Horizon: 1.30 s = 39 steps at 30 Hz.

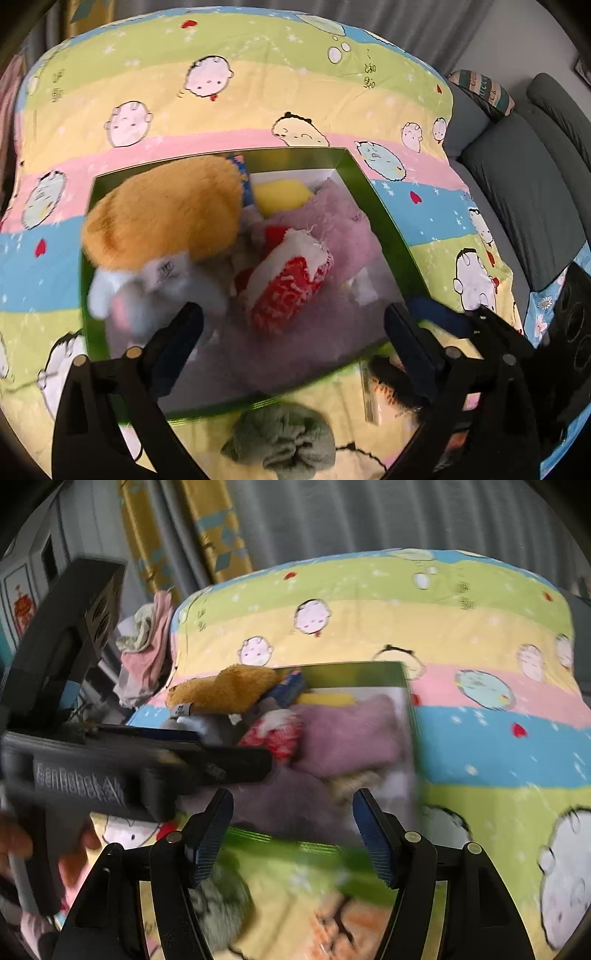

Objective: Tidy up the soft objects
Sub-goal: 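Carry the red-and-white sock into the green box and release it, then reach the left tool to the beige tree-print paper pack and grasp it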

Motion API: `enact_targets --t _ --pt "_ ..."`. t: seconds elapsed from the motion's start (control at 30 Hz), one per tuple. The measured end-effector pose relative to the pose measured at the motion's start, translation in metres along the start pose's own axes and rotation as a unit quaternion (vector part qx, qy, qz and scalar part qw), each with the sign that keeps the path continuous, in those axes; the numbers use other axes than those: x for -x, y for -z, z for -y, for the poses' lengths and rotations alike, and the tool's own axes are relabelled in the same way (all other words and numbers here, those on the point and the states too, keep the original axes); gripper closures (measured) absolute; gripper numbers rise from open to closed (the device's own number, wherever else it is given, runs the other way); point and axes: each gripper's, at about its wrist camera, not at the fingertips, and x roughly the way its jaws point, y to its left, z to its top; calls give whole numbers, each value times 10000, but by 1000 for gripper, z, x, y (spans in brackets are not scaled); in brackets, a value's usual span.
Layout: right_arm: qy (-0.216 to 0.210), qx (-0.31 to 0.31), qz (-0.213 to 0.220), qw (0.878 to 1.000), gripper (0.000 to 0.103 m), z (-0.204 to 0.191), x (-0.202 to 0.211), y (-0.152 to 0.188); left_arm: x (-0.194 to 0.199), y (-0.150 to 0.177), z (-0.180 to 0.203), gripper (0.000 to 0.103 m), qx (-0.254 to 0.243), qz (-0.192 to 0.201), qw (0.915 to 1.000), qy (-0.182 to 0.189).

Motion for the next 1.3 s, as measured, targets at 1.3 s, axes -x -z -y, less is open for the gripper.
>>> enact_targets --t 1.3 --pt "-601 -345 -578 9959 34 38 11 98 -60 83 75 40 186 -664 9929 971"
